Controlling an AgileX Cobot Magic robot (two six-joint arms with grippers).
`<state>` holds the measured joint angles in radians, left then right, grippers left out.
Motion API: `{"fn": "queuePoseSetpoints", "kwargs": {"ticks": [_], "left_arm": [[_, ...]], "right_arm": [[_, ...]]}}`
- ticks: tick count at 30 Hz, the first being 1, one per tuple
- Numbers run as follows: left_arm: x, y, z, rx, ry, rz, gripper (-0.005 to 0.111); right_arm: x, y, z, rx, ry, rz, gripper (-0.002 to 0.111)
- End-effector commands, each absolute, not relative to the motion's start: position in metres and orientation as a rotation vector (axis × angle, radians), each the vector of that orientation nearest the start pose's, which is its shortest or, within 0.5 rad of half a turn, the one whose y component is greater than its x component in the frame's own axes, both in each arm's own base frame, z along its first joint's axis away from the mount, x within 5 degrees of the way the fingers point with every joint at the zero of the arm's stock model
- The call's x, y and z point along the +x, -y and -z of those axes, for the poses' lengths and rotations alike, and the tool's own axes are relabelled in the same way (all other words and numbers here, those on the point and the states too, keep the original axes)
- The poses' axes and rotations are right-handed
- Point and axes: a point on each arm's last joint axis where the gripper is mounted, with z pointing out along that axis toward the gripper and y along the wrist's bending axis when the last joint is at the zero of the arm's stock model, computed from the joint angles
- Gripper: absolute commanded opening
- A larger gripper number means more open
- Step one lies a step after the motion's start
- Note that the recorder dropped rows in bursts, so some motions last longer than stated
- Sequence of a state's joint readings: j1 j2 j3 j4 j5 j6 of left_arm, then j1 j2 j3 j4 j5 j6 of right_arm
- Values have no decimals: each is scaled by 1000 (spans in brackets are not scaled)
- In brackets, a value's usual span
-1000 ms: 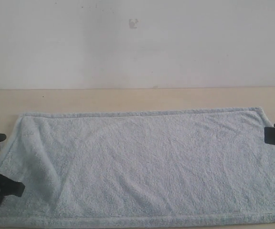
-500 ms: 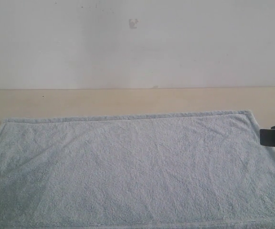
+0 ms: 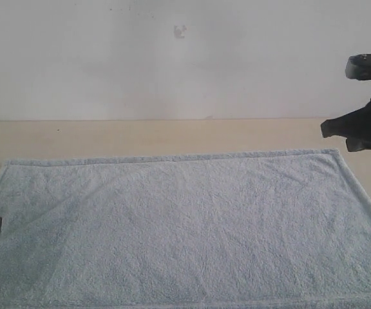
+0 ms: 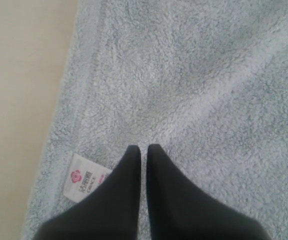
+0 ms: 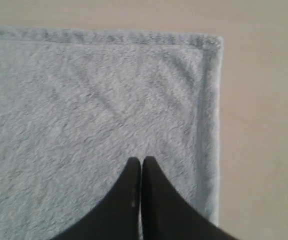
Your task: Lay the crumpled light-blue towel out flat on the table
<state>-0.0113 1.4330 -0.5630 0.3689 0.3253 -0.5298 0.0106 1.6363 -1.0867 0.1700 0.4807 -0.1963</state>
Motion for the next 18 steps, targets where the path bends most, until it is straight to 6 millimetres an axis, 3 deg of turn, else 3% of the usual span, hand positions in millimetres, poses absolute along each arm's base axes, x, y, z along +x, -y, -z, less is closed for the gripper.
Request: {"fn": "queuePoseSetpoints", "kwargs": {"ticks": [1,8,13,18], "left_arm": [[236,-6,-168,-263,-2613,-64,4],[237,-6,-169,-252,-2595,-54,4],[238,-5,-170,-244,-2584,-48,4],[239,-5,-170,-237,-2575,-43,4]], "right_arm": [[386,8,-220,-148,-2613,-58,0],[442,13,-176,-158,-2661,-62,0],[469,16,-144,-207,-2726,-42,0],[489,20,-137,-231,-2717,8,0]]}}
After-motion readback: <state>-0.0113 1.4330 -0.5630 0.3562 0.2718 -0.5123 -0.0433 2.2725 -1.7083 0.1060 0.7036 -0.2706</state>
